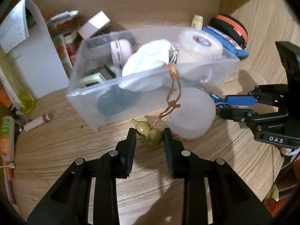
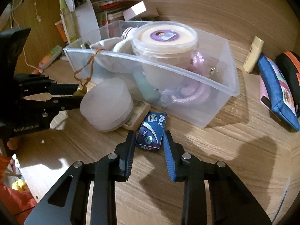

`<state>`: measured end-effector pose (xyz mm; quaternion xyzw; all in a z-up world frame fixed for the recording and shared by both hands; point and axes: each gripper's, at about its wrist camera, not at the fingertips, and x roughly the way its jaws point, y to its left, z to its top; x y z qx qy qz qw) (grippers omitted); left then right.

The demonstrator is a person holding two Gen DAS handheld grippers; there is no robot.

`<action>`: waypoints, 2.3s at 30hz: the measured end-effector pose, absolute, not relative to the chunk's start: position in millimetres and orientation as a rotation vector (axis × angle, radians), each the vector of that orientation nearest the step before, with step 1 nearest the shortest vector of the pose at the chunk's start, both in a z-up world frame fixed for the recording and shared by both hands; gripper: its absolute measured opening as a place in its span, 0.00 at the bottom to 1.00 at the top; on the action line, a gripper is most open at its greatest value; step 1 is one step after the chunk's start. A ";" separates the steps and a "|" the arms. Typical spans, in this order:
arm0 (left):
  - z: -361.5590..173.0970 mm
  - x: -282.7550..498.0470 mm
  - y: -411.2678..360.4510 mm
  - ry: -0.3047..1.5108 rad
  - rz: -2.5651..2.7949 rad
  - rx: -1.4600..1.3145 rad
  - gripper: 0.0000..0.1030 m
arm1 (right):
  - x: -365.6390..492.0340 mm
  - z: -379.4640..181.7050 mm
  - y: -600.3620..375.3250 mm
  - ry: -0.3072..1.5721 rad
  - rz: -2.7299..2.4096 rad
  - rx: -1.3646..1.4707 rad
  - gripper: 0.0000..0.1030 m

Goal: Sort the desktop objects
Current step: 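Grasp the green gourd pendant with left tool while right tool grasps blue Max staple box, then carry the pendant and staple box over the clear box and release them inside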

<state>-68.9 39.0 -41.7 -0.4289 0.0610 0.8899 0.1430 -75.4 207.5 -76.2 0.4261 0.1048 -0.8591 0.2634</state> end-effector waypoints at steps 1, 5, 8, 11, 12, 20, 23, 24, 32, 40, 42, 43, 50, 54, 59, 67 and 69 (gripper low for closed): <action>-37.5 -69.2 37.8 0.171 2.571 -1.229 0.28 | -74.3 -73.6 210.2 0.275 -2.329 1.145 0.26; -19.8 -60.1 28.5 0.160 2.604 -1.174 0.28 | -68.5 -62.3 218.5 0.240 -2.354 1.112 0.26; -7.4 -51.0 18.4 0.156 2.631 -1.129 0.28 | -62.8 -52.5 225.1 0.225 -2.384 1.079 0.26; 3.1 -45.6 13.9 0.144 2.652 -1.093 0.28 | -58.4 -43.5 230.6 0.198 -2.397 1.054 0.26; 5.8 -45.2 13.6 0.143 2.660 -1.084 0.28 | -56.7 -39.6 232.0 0.191 -2.402 1.041 0.26; 23.6 -48.6 13.1 0.147 2.727 -1.017 0.28 | -48.1 -7.5 242.9 0.141 -2.473 0.922 0.26; 30.7 -53.1 11.6 0.134 2.740 -0.994 0.28 | -53.6 -0.9 249.3 0.117 -2.501 0.901 0.26; 32.1 -54.0 11.2 0.128 2.743 -0.989 0.28 | -55.0 -0.2 251.9 0.110 -2.508 0.899 0.26; 27.9 -80.4 5.9 0.060 2.749 -1.047 0.28 | -70.9 6.8 255.8 0.116 -2.547 0.870 0.26; 11.5 -107.6 1.3 0.004 2.731 -1.135 0.28 | -96.6 -3.4 242.6 0.140 -2.535 0.910 0.26; 11.2 -110.5 1.5 0.013 2.743 -1.134 0.28 | -103.1 -7.0 239.6 0.149 -2.531 0.923 0.26; 11.3 -111.5 1.3 0.009 2.741 -1.133 0.28 | -106.5 -9.2 237.8 0.161 -2.531 0.932 0.26; 10.8 -115.9 2.9 0.031 2.751 -1.122 0.29 | -119.9 -15.5 232.0 0.197 -2.524 0.972 0.26; 10.9 -117.3 2.1 0.019 2.731 -1.116 0.39 | -122.2 -16.3 228.8 0.229 -2.527 0.979 0.26; 13.3 -114.8 4.9 0.037 2.745 -1.096 0.48 | -118.5 -13.7 228.1 0.259 -2.536 0.962 0.32; 27.7 -95.3 8.8 0.035 2.727 -1.042 0.69 | -110.5 -9.0 231.4 0.271 -2.553 0.952 0.47; 31.0 -87.1 10.6 0.022 2.697 -1.027 0.72 | -106.3 -7.4 232.4 0.274 -2.557 0.945 0.53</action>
